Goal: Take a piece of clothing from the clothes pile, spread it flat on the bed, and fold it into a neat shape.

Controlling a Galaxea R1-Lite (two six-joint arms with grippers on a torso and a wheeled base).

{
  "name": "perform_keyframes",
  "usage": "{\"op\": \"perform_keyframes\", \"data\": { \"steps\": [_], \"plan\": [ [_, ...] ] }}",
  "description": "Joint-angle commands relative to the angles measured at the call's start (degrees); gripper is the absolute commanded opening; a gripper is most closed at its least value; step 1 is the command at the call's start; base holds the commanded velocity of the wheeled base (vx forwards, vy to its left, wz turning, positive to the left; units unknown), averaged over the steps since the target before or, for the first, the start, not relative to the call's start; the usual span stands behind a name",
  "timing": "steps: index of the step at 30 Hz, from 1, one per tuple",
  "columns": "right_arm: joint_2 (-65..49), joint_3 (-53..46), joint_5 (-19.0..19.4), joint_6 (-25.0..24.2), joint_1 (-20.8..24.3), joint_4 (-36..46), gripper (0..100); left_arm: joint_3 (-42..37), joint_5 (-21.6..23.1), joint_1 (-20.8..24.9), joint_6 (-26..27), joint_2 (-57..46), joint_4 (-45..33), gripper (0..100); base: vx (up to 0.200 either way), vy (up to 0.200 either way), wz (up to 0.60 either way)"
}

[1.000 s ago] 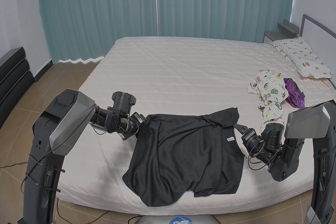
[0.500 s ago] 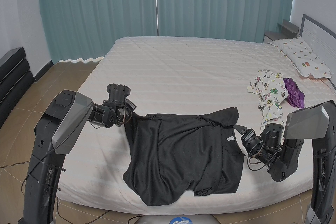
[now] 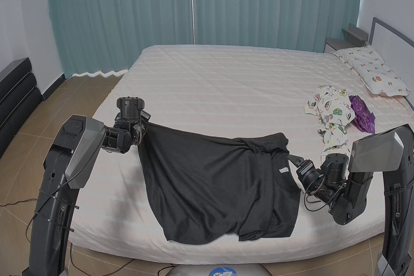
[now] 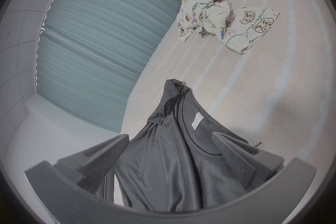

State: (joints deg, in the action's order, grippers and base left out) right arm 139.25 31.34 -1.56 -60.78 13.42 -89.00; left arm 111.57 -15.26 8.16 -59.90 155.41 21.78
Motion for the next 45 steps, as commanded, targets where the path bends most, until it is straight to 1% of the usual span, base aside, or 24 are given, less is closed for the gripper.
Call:
{"op": "perform_keyframes", "data": {
  "steps": [1,2,3,5,8,10,12,15,16,19,20,21,22,24,30,34,35,39,40,45],
  "plan": [
    [0.23,0.03,-0.02,0.05,0.03,-0.82,100,0.14,-0.03,-0.25,0.14,0.6,-0.16,0,0.0,0.0,0.0],
    [0.23,0.03,-0.02,0.05,0.03,-0.82,100,0.14,0.06,-0.25,0.14,0.51,-0.16,0,0.0,0.0,0.0],
    [0.23,-0.14,-0.02,0.23,0.03,-0.82,100,-0.04,0.23,-0.25,0.23,0.42,-0.52,100,0.0,0.0,0.0],
    [0.14,-0.32,-0.02,1.02,0.03,-0.82,100,-0.3,0.5,-0.25,0.05,0.07,-1.22,100,0.0,0.0,0.0],
    [0.32,-0.67,-0.02,4.27,-0.15,-0.82,100,-1.09,0.67,-0.33,-0.48,-0.45,-1.92,100,0.0,0.0,0.0],
    [0.58,-2.07,-0.11,7.34,-0.15,-0.82,100,-3.02,0.85,-0.33,-0.48,-1.68,-2.89,100,0.0,0.0,0.0],
    [0.41,-3.48,-0.02,9.45,-0.15,-0.73,100,-5.48,2.17,-0.6,-0.56,-3.09,-3.24,100,0.0,0.0,0.0],
    [0.76,-4.97,-0.02,12.71,-0.15,-0.21,100,-10.32,7.0,-1.83,-3.03,-7.05,-3.24,100,0.0,0.0,0.0],
    [0.76,-4.97,-0.02,12.71,-0.15,-0.21,100,-10.32,7.0,-1.83,-3.03,-7.05,-3.24,100,0.0,0.0,0.0],
    [1.55,-5.15,0.07,13.67,0.29,1.2,100,-15.94,17.28,-2.97,-8.03,-10.83,-3.24,100,0.0,0.0,0.0],
    [1.55,-5.15,0.07,13.67,0.29,1.2,100,-15.94,17.28,-2.97,-8.03,-10.83,-3.24,100,0.0,0.0,0.0],
    [1.64,-4.71,0.07,14.02,0.64,2.78,100,-17.35,19.66,-3.23,-8.47,-11.79,-3.24,100,0.0,0.0,0.0],
    [1.55,-4.62,0.07,14.38,0.64,3.66,100,-17.96,20.45,-3.32,-8.47,-12.23,-3.24,100,0.0,0.0,0.0],
    [1.81,-4.54,0.07,14.9,0.9,4.89,100,-18.76,21.06,-3.41,-8.47,-12.67,-3.24,100,0.0,0.0,0.0],
    [1.99,-4.54,0.15,17.28,2.13,8.14,100,-19.81,21.06,-3.41,-8.39,-12.58,-3.24,100,0.0,0.0,0.0],
    [2.43,-3.74,0.33,17.36,2.22,8.76,100,-19.81,21.06,-3.41,-8.39,-12.5,-3.24,100,0.0,0.0,0.0],
    [2.69,-3.74,0.42,17.63,3.01,9.81,100,-19.81,21.06,-3.41,-8.39,-12.41,-3.24,100,0.0,0.0,0.0],
    [2.34,-3.48,0.33,17.63,3.19,12.27,100,-19.81,21.06,-3.41,-8.3,-12.41,-3.24,100,0.0,0.0,0.0],
    [2.16,-3.3,0.24,17.63,3.19,13.42,0,-19.81,21.06,-3.41,-8.3,-12.41,-3.24,100,0.0,0.0,0.0],
    [1.99,-4.18,-0.64,18.42,3.28,13.51,0,-19.9,21.06,-3.41,-8.3,-12.32,-3.24,100,0.0,0.0,0.0]
  ]
}}
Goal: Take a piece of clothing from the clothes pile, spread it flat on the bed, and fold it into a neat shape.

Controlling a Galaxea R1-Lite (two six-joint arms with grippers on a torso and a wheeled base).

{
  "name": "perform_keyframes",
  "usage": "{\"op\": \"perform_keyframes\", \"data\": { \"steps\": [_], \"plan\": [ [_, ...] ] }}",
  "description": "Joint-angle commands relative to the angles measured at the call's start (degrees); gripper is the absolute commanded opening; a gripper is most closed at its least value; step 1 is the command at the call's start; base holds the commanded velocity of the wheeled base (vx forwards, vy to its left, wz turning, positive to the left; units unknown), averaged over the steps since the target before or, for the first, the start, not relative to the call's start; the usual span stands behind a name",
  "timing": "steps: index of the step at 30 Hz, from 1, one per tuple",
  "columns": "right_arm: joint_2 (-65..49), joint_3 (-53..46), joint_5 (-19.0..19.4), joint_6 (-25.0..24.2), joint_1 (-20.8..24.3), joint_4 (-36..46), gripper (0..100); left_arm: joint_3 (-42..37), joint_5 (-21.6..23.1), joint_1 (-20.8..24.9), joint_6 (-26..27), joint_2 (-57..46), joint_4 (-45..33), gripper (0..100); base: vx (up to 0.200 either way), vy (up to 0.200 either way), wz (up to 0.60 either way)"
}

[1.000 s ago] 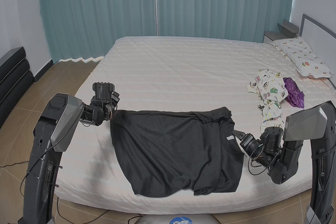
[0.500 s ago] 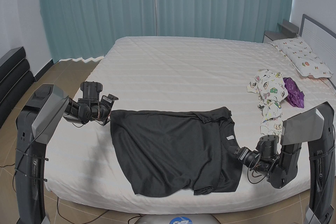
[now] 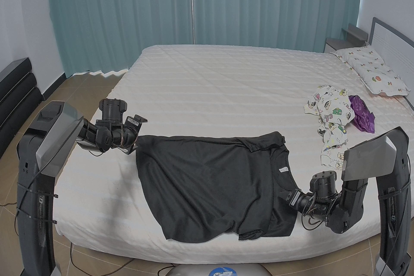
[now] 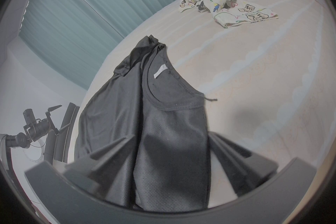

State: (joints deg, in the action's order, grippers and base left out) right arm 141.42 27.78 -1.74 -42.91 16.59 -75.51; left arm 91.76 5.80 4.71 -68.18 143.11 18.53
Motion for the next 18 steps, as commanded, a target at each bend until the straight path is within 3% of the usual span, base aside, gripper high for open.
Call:
{"op": "perform_keyframes", "data": {
  "steps": [1,9,15,18],
  "plan": [
    [-0.18,-0.89,-0.89,0.72,0.11,0.01,0,-0.09,0.0,0.13,-0.02,-0.02,0.02,100,0.0,0.0,0.0],
    [-1.85,-3.17,-2.39,1.34,-1.83,0.01,0,-2.55,0.0,0.39,0.33,-1.16,0.02,100,0.0,0.0,0.0],
    [-5.02,-7.57,-1.51,8.02,-7.71,-0.69,0,-7.38,-0.27,0.83,4.46,-4.68,-0.86,100,0.0,0.0,0.0],
    [-6.42,-9.06,0.34,8.72,-9.82,-0.78,0,-10.81,0.17,1.97,5.25,-8.37,-3.32,100,0.0,0.0,0.0]
  ]
}}
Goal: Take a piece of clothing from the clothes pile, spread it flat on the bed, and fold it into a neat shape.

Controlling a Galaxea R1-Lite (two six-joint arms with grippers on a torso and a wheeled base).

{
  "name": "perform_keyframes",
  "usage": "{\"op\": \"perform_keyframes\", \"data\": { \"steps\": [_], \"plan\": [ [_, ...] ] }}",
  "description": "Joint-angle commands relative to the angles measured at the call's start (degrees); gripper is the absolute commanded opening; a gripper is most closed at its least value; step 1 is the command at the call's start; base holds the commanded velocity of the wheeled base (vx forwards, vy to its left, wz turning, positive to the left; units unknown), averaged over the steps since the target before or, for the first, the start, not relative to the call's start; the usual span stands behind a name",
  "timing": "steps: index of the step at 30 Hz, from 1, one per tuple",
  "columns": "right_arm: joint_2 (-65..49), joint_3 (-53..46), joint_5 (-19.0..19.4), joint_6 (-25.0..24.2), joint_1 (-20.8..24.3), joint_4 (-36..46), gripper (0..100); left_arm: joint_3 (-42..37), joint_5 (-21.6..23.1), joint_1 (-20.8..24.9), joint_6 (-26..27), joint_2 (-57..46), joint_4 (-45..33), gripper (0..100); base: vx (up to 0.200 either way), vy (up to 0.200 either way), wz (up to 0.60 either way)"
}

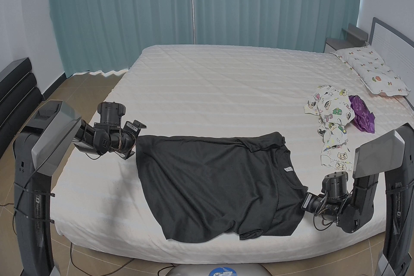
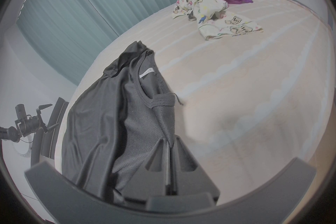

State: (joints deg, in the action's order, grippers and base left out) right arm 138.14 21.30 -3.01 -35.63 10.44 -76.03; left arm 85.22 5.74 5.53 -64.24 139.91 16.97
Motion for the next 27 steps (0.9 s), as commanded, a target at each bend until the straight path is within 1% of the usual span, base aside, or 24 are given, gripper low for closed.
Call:
{"op": "perform_keyframes", "data": {
  "steps": [1,3,4,7,8,10,11,12,13,14,18,19,20,23,24,27],
  "plan": [
    [-3.93,-3.02,4.51,1.53,-4.37,-0.87,0,-5.51,1.2,3.08,1.49,-6.67,-3.61,100,0.0,0.0,0.0],
    [-4.02,-3.02,6.09,1.0,-4.9,-2.72,0,-5.95,1.38,5.1,2.98,-7.11,-6.16,100,0.0,0.0,0.0],
    [-3.93,-3.1,6.09,1.0,-4.99,-3.16,0,-6.03,1.38,5.45,3.51,-7.11,-6.86,100,0.0,0.0,0.0],
    [-3.76,-3.28,5.82,1.0,-6.3,-5.53,0,-9.64,1.2,9.06,7.2,-8.87,-14.24,100,0.0,0.0,0.0],
    [-3.76,-3.19,5.82,1.0,-6.3,-5.62,0,-9.9,1.2,9.23,7.29,-8.95,-14.33,100,0.0,0.0,0.0],
    [-3.23,-3.37,5.91,1.09,-6.39,-6.32,0,-15.88,2.17,11.52,9.05,-12.03,-14.77,100,0.0,0.0,0.0],
    [-3.14,-3.37,5.91,1.09,-6.3,-6.41,0,-16.23,2.17,11.6,9.14,-12.21,-14.77,100,0.0,0.0,0.0],
    [-2.44,-3.46,5.91,1.0,-5.78,-7.02,0,-19.39,1.55,13.27,9.93,-13.09,-13.72,100,0.0,0.0,0.0],
    [-2.26,-3.46,5.91,1.0,-5.69,-7.11,0,-19.83,1.47,13.54,10.02,-13.17,-13.45,100,0.0,0.0,0.0],
    [-1.83,-3.72,5.91,1.0,-5.43,-7.99,0,-21.94,1.2,14.33,10.54,-13.35,-11.96,100,0.0,0.0,0.0],
    [-1.65,-4.69,5.91,1.18,-4.63,-10.01,0,-27.83,0.85,14.68,13.27,-14.14,-8.53,100,0.0,0.0,0.0],
    [-1.65,-4.69,5.91,1.18,-4.63,-10.01,0,-27.83,0.85,14.68,13.27,-14.14,-8.53,100,0.0,0.0,0.0],
    [-1.65,-5.04,5.91,1.09,-4.19,-10.01,0,-30.38,0.59,14.77,15.38,-14.14,-6.42,100,0.0,0.0,0.0],
    [-1.74,-5.39,5.91,1.09,-3.67,-10.1,0,-35.3,0.41,15.3,19.33,-13.88,-1.94,100,0.0,0.0,0.0],
    [-1.83,-5.39,5.91,1.09,-3.58,-10.1,0,-37.06,0.59,15.3,21.0,-13.61,0.7,100,0.0,0.0,0.0],
    [-1.83,-5.48,5.91,1.18,-3.58,-10.1,0,-38.64,0.41,15.38,22.94,-13.0,4.48,100,0.0,0.0,0.0]
  ]
}}
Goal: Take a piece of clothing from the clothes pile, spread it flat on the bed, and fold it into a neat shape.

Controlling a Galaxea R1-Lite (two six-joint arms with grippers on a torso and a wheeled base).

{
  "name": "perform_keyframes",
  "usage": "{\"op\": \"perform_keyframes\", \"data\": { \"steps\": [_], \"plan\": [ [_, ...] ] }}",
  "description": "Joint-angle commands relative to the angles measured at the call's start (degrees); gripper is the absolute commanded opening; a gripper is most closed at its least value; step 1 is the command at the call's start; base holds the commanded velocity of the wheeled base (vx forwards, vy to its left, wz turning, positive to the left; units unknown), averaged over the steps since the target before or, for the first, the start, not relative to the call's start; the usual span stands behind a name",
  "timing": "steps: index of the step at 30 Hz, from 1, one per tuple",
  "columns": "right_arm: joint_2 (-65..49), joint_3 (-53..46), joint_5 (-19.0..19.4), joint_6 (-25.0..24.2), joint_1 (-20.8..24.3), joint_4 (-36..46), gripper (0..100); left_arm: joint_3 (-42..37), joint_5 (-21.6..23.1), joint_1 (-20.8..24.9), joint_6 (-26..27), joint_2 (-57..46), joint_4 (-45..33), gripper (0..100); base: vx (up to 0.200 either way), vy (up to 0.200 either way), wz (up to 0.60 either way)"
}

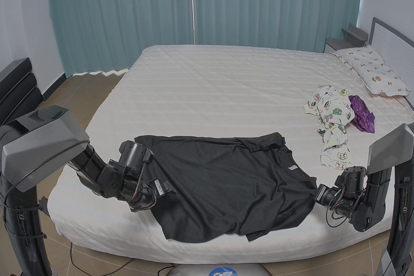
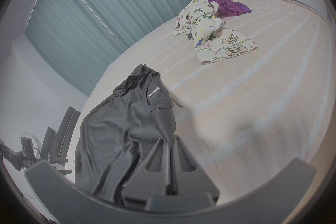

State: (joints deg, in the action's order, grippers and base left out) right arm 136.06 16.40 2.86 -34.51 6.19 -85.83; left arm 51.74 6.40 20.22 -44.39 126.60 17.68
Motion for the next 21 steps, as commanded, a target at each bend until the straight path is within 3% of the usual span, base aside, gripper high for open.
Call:
{"op": "perform_keyframes", "data": {
  "steps": [1,5,8,21],
  "plan": [
    [0.26,-0.49,0.04,-0.03,0.66,-0.3,0,-4.98,-0.25,1.05,3.25,0.67,3.94,100,0.0,0.0,0.0],
    [0.26,-0.58,0.04,0.06,0.66,-0.3,0,-4.28,-3.68,2.63,3.87,2.42,4.38,100,0.0,0.0,0.0],
    [0.35,-0.49,0.04,0.06,0.75,-0.3,0,-4.45,-7.37,3.51,7.56,4.18,4.56,100,0.0,0.0,0.0],
    [0.43,-0.49,0.04,-0.03,1.37,-0.3,0,-0.15,-12.73,5.62,8.53,7.43,4.47,100,0.0,0.0,0.0]
  ]
}}
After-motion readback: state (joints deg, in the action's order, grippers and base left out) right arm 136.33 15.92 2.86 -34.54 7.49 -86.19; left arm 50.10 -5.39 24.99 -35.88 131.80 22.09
